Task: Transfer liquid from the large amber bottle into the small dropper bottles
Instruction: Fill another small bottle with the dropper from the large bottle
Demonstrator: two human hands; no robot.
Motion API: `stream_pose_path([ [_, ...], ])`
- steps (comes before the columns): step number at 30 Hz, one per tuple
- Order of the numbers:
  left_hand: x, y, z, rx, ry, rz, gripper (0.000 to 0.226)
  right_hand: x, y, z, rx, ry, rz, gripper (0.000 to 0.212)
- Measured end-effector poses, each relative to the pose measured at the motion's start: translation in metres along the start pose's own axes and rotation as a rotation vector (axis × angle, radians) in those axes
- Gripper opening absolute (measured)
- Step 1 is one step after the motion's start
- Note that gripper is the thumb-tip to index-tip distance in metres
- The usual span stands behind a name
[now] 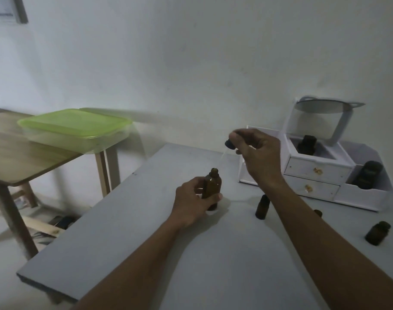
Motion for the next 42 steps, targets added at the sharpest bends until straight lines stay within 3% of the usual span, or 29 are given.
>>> stream_pose_path([
  [3,0.002,0.000,0.000,0.002,-0.003,-0.008,0.042,-0.003,-0.017,0.001,0.080,0.019,0.144,0.008],
  [8,0.001,0.001,0.002,-0.007,-0.007,-0.018,0.052,0.012,-0.034,-0.021,0.170,-0.029,0.267,0.010],
  [42,0.005,-0.001,-0.006,-0.081,0.019,0.013,0.058,0.022,-0.036,-0.028,0.183,-0.036,0.160,0.007],
])
Point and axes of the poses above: each hand's wrist, its own x-axis away from the middle knuckle, its own y-axis out of the back of the hand, z = x × y, the point moved 6 cm from there along -x, towards the middle knuckle, and after that the axes turned 5 degrees about x, right-handed, at the moved point
